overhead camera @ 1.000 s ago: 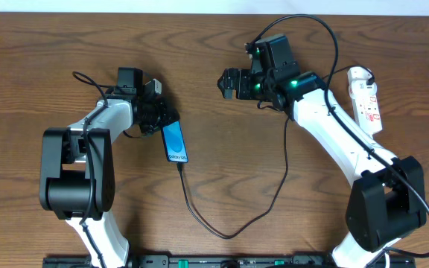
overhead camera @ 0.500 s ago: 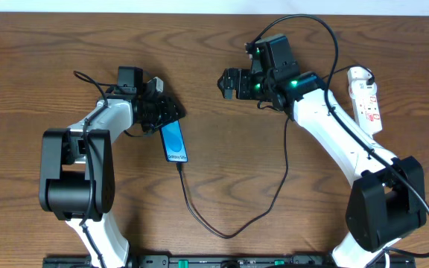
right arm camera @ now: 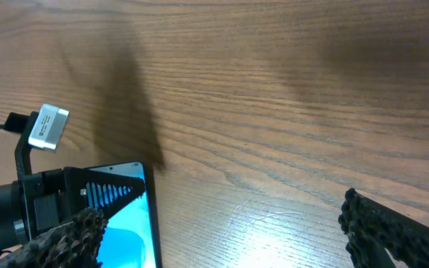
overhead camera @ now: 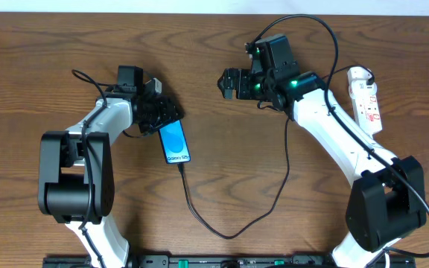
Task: Plug charger to phone and switch on socket
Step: 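Set the phone flat on the table and open the left gripper, then lift the open left gripper up and back from the phone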
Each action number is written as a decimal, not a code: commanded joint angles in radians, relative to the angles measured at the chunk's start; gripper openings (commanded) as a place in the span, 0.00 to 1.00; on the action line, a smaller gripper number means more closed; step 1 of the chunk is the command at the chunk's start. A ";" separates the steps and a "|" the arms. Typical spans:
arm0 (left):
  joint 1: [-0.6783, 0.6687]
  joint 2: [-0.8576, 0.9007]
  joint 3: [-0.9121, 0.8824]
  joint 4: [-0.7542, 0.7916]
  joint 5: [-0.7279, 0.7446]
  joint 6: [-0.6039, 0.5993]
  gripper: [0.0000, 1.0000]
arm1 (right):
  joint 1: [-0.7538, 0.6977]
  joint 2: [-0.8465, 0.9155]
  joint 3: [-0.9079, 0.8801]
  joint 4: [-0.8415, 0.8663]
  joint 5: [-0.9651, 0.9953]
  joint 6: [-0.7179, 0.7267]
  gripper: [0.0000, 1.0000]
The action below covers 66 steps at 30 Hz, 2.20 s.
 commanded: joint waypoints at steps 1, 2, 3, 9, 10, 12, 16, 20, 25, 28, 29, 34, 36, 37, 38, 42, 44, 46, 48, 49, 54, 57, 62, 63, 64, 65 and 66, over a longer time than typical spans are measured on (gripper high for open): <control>0.002 0.031 -0.024 -0.032 -0.145 0.006 0.54 | 0.004 -0.002 0.009 0.000 0.008 -0.015 0.99; 0.002 0.031 -0.024 -0.034 -0.151 0.006 0.54 | 0.004 -0.002 0.009 -0.001 0.008 -0.015 0.99; 0.002 0.031 -0.024 -0.037 -0.155 0.006 0.54 | 0.004 -0.002 0.009 -0.001 0.008 -0.015 0.99; 0.002 0.031 -0.024 -0.042 -0.155 0.006 0.54 | 0.004 -0.002 0.009 -0.001 0.008 -0.015 0.99; 0.002 0.031 -0.024 -0.043 -0.155 0.006 0.54 | 0.004 -0.002 0.009 -0.001 0.008 -0.015 0.99; 0.002 0.031 -0.024 -0.046 -0.157 0.006 0.54 | 0.004 -0.002 0.009 -0.001 0.008 -0.015 0.99; 0.002 0.031 -0.024 -0.058 -0.188 0.006 0.55 | 0.004 -0.002 0.009 -0.001 0.008 -0.015 0.99; 0.002 0.031 -0.024 -0.074 -0.208 0.006 0.55 | 0.004 -0.002 0.009 -0.001 0.008 -0.015 0.99; 0.002 0.031 -0.024 -0.076 -0.208 0.006 0.55 | 0.004 -0.002 0.009 -0.001 0.008 -0.015 0.99; 0.002 0.031 -0.024 -0.080 -0.208 0.006 0.55 | 0.004 -0.002 0.009 -0.001 0.008 -0.015 0.99; 0.002 0.031 -0.024 -0.082 -0.208 0.006 0.55 | 0.004 -0.002 0.009 -0.001 0.008 -0.015 0.99; 0.002 0.031 -0.024 -0.084 -0.211 0.006 0.55 | 0.004 -0.002 0.009 -0.001 0.008 -0.015 0.99; 0.002 0.031 -0.024 -0.086 -0.211 0.006 0.55 | 0.004 -0.002 0.009 -0.001 0.008 -0.015 0.99; 0.002 0.031 -0.024 -0.087 -0.211 0.006 0.55 | 0.004 -0.002 0.009 -0.001 0.008 -0.015 0.99; 0.002 0.031 -0.024 -0.089 -0.211 0.006 0.55 | 0.004 -0.002 0.009 -0.001 0.008 -0.015 0.99; 0.002 0.031 -0.024 -0.090 -0.211 0.006 0.55 | 0.004 -0.002 0.009 -0.001 0.008 -0.015 0.99; 0.002 0.031 -0.024 -0.090 -0.211 0.006 0.55 | 0.004 -0.002 0.009 -0.001 0.008 -0.015 0.99; 0.002 0.031 -0.024 -0.090 -0.211 0.006 0.55 | 0.004 -0.002 0.009 -0.001 0.008 -0.015 0.99; 0.003 0.031 -0.024 -0.090 -0.216 0.006 0.55 | 0.004 -0.002 0.009 -0.001 0.008 -0.015 0.99; 0.003 0.031 -0.024 -0.090 -0.216 0.006 0.55 | 0.004 -0.002 0.009 -0.001 0.008 -0.015 0.99; 0.005 0.011 -0.015 -0.114 -0.291 0.007 0.72 | 0.004 -0.002 0.009 -0.001 0.014 -0.034 0.99; 0.005 -0.023 0.018 -0.179 -0.380 0.035 0.75 | 0.004 -0.002 0.008 -0.001 0.031 -0.033 0.99; 0.005 -0.129 0.060 -0.247 -0.420 0.114 0.77 | 0.004 -0.002 0.008 0.000 0.046 -0.033 0.99; 0.005 -0.156 0.063 -0.253 -0.420 0.121 0.77 | 0.005 -0.002 0.008 -0.001 0.053 -0.033 0.99; 0.005 -0.187 0.064 -0.258 -0.420 0.123 0.77 | 0.005 -0.002 0.008 -0.001 0.059 -0.033 0.99; 0.005 -0.215 0.065 -0.260 -0.419 0.123 0.77 | 0.005 -0.002 0.008 -0.002 0.061 -0.033 0.99; 0.005 -0.251 0.065 -0.264 -0.419 0.123 0.77 | 0.005 -0.002 0.008 -0.002 0.061 -0.033 0.99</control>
